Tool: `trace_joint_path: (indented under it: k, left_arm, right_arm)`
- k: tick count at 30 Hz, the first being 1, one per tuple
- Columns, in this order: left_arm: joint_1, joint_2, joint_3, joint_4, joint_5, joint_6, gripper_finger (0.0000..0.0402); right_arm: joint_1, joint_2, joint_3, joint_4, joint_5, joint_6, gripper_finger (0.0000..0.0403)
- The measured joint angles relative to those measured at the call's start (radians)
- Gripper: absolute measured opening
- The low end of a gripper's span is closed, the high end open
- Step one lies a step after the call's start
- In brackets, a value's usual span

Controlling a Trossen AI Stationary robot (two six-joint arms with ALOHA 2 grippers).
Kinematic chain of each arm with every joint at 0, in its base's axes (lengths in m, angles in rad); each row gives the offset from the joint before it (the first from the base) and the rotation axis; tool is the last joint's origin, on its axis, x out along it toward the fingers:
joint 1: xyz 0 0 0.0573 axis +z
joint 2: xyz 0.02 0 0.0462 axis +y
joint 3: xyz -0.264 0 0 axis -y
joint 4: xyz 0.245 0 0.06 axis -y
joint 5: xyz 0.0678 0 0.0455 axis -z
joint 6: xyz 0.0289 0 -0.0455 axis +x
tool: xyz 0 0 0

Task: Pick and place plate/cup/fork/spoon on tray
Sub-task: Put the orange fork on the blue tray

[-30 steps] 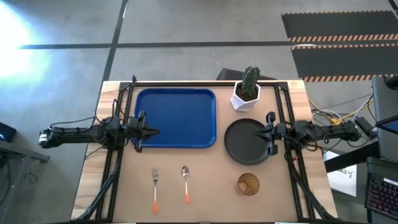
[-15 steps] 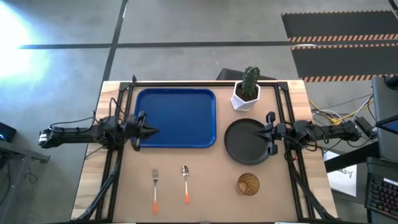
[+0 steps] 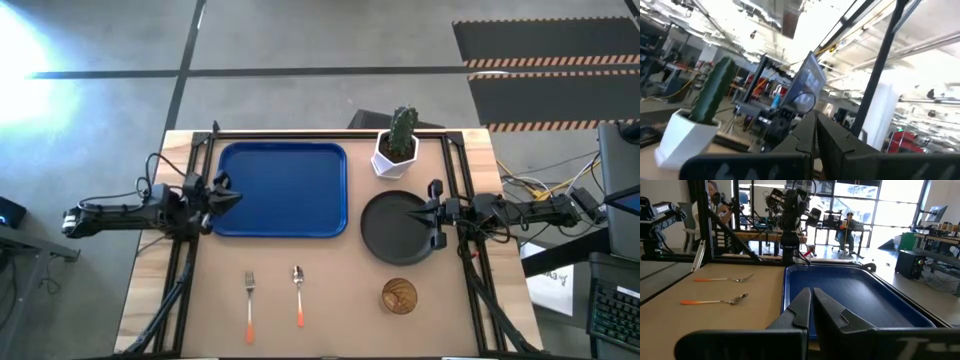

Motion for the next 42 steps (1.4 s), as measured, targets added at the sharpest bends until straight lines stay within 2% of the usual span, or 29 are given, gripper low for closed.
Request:
trace_joint_path:
  k: [3, 5, 10, 14, 17, 20, 24, 27, 37, 42]
  left_arm:
    - [0.000, 0.018, 0.032, -0.022, 0.001, 0.001, 0.0000]
    - [0.000, 0.038, 0.082, -0.099, 0.002, 0.020, 0.0000]
    - [-0.002, 0.149, 0.334, -0.484, 0.002, 0.152, 0.0000]
    - [-0.002, 0.261, 0.542, -0.668, 0.027, 0.293, 0.0005]
    - [-0.002, 0.338, 0.666, -0.769, 0.047, 0.350, 0.0030]
    - [-0.002, 0.402, 0.751, -0.865, 0.046, 0.374, 0.0072]
    - [-0.002, 0.465, 0.810, -0.974, 0.041, 0.370, 0.0124]
    - [-0.002, 0.502, 0.829, -1.028, 0.041, 0.369, 0.0143]
    - [-0.002, 0.570, 0.840, -1.037, 0.045, 0.359, 0.0148]
    - [-0.002, 0.581, 0.838, -1.065, 0.109, 0.224, 0.0148]
  right_arm:
    - [0.000, 0.000, 0.000, 0.000, 0.000, 0.000, 0.0009]
    - [0.000, 0.000, 0.000, 0.000, 0.000, 0.000, 0.0009]
    - [0.000, 0.000, 0.000, 0.000, 0.000, 0.000, 0.0009]
    - [0.000, 0.000, 0.000, 0.000, 0.000, 0.000, 0.0009]
    - [0.000, 0.000, 0.000, 0.000, 0.000, 0.000, 0.0009]
    - [0.000, 0.000, 0.000, 0.000, 0.000, 0.000, 0.0009]
    - [0.000, 0.000, 0.000, 0.000, 0.000, 0.000, 0.0009]
    - [0.000, 0.000, 0.000, 0.000, 0.000, 0.000, 0.0009]
    - [0.000, 0.000, 0.000, 0.000, 0.000, 0.000, 0.0009]
    - [0.000, 0.000, 0.000, 0.000, 0.000, 0.000, 0.0009]
